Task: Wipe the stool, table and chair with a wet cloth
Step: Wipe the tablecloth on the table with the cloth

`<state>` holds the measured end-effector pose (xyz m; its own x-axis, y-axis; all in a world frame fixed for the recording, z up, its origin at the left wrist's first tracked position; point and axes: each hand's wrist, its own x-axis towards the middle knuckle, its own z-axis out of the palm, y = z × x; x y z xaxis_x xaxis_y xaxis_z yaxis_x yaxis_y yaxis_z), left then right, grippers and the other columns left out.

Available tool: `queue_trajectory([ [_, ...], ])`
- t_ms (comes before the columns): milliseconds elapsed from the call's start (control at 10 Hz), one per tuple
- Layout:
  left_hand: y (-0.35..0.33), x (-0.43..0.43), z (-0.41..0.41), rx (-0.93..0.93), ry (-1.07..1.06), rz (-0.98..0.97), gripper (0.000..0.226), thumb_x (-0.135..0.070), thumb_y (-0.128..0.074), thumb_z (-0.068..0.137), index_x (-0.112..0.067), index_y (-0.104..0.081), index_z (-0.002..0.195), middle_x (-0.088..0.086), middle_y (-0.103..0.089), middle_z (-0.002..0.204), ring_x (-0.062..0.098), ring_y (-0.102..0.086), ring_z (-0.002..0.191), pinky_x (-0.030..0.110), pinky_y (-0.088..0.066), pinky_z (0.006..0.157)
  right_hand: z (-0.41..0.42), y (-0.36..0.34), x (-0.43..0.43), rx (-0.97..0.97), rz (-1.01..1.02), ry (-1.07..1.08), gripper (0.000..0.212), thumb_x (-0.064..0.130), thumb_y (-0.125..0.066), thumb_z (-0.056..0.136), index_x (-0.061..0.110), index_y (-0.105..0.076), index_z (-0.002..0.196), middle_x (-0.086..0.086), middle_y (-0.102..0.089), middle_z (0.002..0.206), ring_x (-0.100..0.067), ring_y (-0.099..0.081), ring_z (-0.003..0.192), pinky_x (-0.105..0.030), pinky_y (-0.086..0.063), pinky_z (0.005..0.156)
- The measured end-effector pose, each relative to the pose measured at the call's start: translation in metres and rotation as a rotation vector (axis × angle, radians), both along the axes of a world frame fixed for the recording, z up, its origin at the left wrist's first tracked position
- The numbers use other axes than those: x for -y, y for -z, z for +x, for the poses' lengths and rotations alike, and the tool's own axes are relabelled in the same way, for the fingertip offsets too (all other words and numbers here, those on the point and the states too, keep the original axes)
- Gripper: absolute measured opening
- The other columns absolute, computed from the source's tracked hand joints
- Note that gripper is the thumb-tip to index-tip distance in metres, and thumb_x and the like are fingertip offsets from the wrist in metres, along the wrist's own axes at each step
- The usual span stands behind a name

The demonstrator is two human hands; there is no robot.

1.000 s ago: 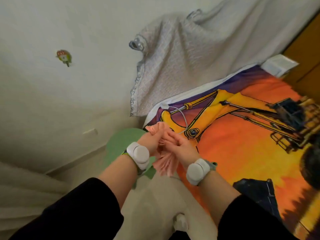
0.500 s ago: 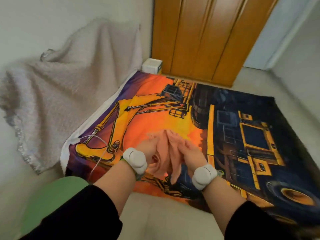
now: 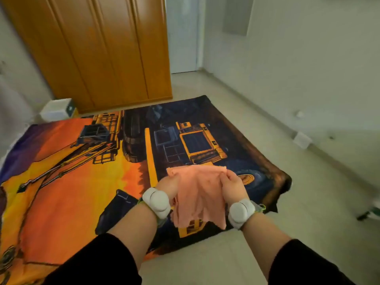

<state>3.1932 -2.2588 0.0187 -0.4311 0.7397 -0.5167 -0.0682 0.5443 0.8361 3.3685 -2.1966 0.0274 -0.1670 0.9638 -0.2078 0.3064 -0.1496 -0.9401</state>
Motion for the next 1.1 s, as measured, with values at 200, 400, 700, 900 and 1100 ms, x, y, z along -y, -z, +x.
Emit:
queue_trajectory([
  [200, -0.015, -0.105, 0.123, 0.01, 0.255, -0.001, 0.028, -0.043, -0.043, 0.095, -0.025, -0.051, 0.074, 0.008, -0.058, 0.091, 0.027, -0.058, 0.089, 0.049, -0.051, 0.093, 0.104, -0.006, -0.069, -0.01, 0.051, 0.262, 0.029, 0.023, -0.048, 0.096, 0.006, -0.052, 0.118, -0.014, -0.06, 0.111, -0.026, -0.055, 0.097, -0.034, -0.045, 0.086],
  [400, -0.028, -0.196, 0.219, 0.015, 0.56, -0.004, 0.035, -0.047, -0.044, 0.093, -0.016, -0.058, 0.084, 0.01, -0.062, 0.088, 0.03, -0.062, 0.092, 0.043, -0.051, 0.09, 0.162, -0.005, -0.115, 0.12, 0.086, 0.328, 0.033, 0.054, -0.043, 0.09, 0.026, -0.055, 0.103, 0.009, -0.063, 0.085, -0.01, -0.06, 0.079, -0.025, -0.045, 0.066],
  [700, -0.022, -0.312, 0.336, 0.212, 0.987, 0.206, 0.03, -0.033, -0.059, 0.091, -0.027, -0.062, 0.12, 0.0, -0.066, 0.12, 0.019, -0.064, 0.107, 0.038, -0.048, 0.099, 0.255, -0.014, -0.176, 0.233, 0.147, 0.509, 0.022, 0.036, -0.047, 0.094, 0.034, -0.059, 0.113, 0.009, -0.068, 0.1, -0.008, -0.063, 0.094, -0.021, -0.049, 0.078],
  [900, -0.018, -0.342, 0.439, 0.204, 1.053, 0.088, 0.017, -0.034, -0.059, 0.088, -0.017, -0.064, 0.086, 0.012, -0.068, 0.086, 0.029, -0.067, 0.08, 0.046, -0.056, 0.082, 0.339, -0.007, -0.181, 0.287, 0.14, 0.681, 0.049, 0.035, -0.057, 0.089, 0.027, -0.041, 0.134, 0.007, -0.059, 0.115, -0.01, -0.049, 0.113, -0.008, -0.04, 0.086],
  [1100, -0.019, -0.359, 0.553, 0.218, 1.069, 0.07, 0.02, -0.026, -0.055, 0.091, -0.01, -0.065, 0.086, 0.023, -0.068, 0.098, 0.034, -0.067, 0.093, 0.055, -0.05, 0.091, 0.445, 0.017, -0.196, 0.467, 0.172, 0.705, 0.057, 0.042, -0.06, 0.084, 0.033, -0.04, 0.137, 0.009, -0.049, 0.136, -0.019, -0.032, 0.129, -0.027, -0.032, 0.105],
])
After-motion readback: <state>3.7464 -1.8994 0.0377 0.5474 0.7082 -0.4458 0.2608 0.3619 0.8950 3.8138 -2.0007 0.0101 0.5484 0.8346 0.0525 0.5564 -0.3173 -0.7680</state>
